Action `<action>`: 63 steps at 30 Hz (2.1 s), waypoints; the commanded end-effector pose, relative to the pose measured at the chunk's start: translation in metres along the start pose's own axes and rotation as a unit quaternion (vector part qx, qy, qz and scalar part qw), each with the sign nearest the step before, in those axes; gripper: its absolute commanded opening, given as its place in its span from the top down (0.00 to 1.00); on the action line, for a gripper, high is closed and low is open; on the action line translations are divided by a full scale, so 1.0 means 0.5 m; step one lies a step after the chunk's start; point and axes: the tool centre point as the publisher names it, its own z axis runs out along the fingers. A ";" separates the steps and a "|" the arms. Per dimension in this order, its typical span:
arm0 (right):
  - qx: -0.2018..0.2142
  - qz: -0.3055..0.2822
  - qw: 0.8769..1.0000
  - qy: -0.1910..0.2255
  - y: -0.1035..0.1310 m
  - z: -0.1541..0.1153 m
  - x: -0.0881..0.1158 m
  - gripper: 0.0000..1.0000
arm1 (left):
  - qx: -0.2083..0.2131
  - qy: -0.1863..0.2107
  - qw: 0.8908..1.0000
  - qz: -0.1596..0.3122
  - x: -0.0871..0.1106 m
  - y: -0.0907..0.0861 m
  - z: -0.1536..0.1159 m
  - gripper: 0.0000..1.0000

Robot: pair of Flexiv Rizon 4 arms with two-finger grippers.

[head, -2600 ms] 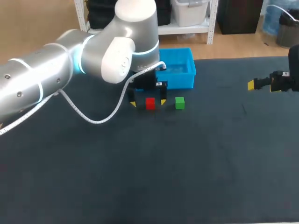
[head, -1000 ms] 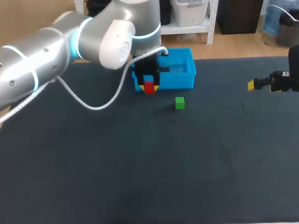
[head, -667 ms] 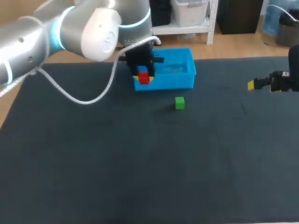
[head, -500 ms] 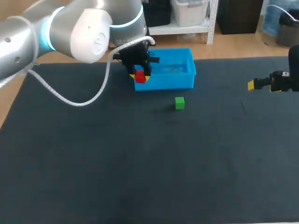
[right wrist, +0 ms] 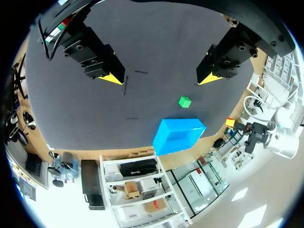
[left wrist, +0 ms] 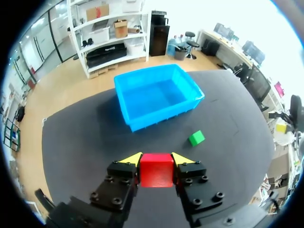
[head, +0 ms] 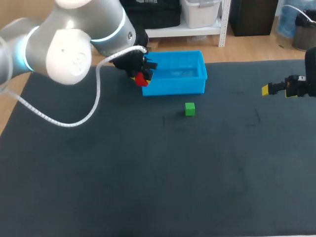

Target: Use the left arm to pick the red cube and place it into the blue plastic box first, then use the right arm to grasp the green cube and put it into the same blue plastic box after the first action is fully finished.

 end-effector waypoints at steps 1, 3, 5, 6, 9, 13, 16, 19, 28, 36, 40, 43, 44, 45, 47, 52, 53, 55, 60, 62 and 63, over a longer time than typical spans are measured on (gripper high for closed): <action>0.000 0.000 1.000 0.001 0.000 -0.001 0.000 0.00 | 0.015 -0.025 1.000 -0.001 0.008 0.006 -0.006 1.00; 0.000 0.000 1.000 0.001 0.000 -0.001 0.000 0.00 | 0.021 -0.028 0.999 -0.002 0.007 0.005 -0.006 1.00; 0.000 0.000 1.000 0.001 0.000 -0.001 0.000 0.00 | 0.021 -0.028 0.999 -0.003 0.010 0.005 -0.005 1.00; 0.000 0.000 1.000 0.001 0.000 -0.001 0.000 0.00 | 0.022 -0.027 0.999 -0.005 0.011 0.004 -0.004 1.00; 0.000 0.000 1.000 0.001 0.000 -0.001 0.000 0.00 | 0.023 -0.026 0.999 -0.007 0.011 0.005 -0.001 1.00; 0.000 0.000 1.000 0.001 0.000 -0.001 0.000 0.00 | 0.031 -0.030 0.999 0.004 -0.007 0.011 0.004 1.00; 0.000 0.000 1.000 0.001 0.000 -0.001 0.000 0.00 | 0.041 -0.032 0.999 0.007 -0.027 0.017 0.011 1.00; 0.000 0.000 1.000 0.001 0.000 -0.001 0.000 0.00 | 0.046 -0.033 0.998 0.010 -0.053 0.025 0.022 1.00; 0.000 0.000 1.000 0.001 0.000 -0.001 0.000 0.00 | 0.046 -0.030 0.998 0.041 -0.141 0.030 0.074 1.00; 0.000 0.000 1.000 0.001 0.000 -0.001 0.000 0.00 | 0.050 -0.035 0.997 0.054 -0.200 0.034 0.118 1.00; 0.000 0.000 1.000 0.001 0.000 -0.001 0.000 0.00 | 0.059 -0.035 0.996 0.054 -0.218 0.034 0.146 1.00; 0.000 0.000 1.000 0.001 0.000 -0.001 0.000 0.00 | 0.067 -0.034 0.996 0.056 -0.230 0.032 0.164 1.00; 0.000 0.000 1.000 0.001 0.000 -0.001 0.000 0.00 | 0.072 -0.033 0.995 0.055 -0.235 0.031 0.171 1.00; 0.000 0.000 1.000 0.001 0.000 -0.001 0.000 0.00 | 0.073 -0.034 0.995 0.057 -0.240 0.030 0.177 1.00; 0.000 0.000 1.000 0.001 0.000 -0.001 0.000 0.00 | 0.074 -0.033 0.995 0.056 -0.248 0.030 0.189 1.00; 0.000 0.000 1.000 0.001 0.000 -0.001 0.000 0.00 | 0.078 -0.027 0.995 0.053 -0.258 0.031 0.214 1.00; 0.000 0.000 1.000 0.001 0.000 -0.001 0.000 0.00 | 0.078 -0.024 0.995 0.052 -0.258 0.032 0.218 1.00; 0.000 0.000 1.000 0.001 0.000 -0.001 0.000 0.00 | 0.077 -0.021 0.995 0.051 -0.258 0.034 0.226 1.00; 0.000 0.000 1.000 0.001 0.000 -0.001 0.000 0.00 | 0.078 -0.008 0.996 0.051 -0.251 0.036 0.245 1.00; 0.000 0.000 1.000 0.001 0.000 -0.001 0.000 0.00 | 0.079 -0.005 0.996 0.050 -0.249 0.037 0.252 1.00; 0.000 0.000 1.000 0.001 0.000 -0.001 0.000 0.00 | 0.081 -0.002 0.996 0.048 -0.249 0.037 0.256 1.00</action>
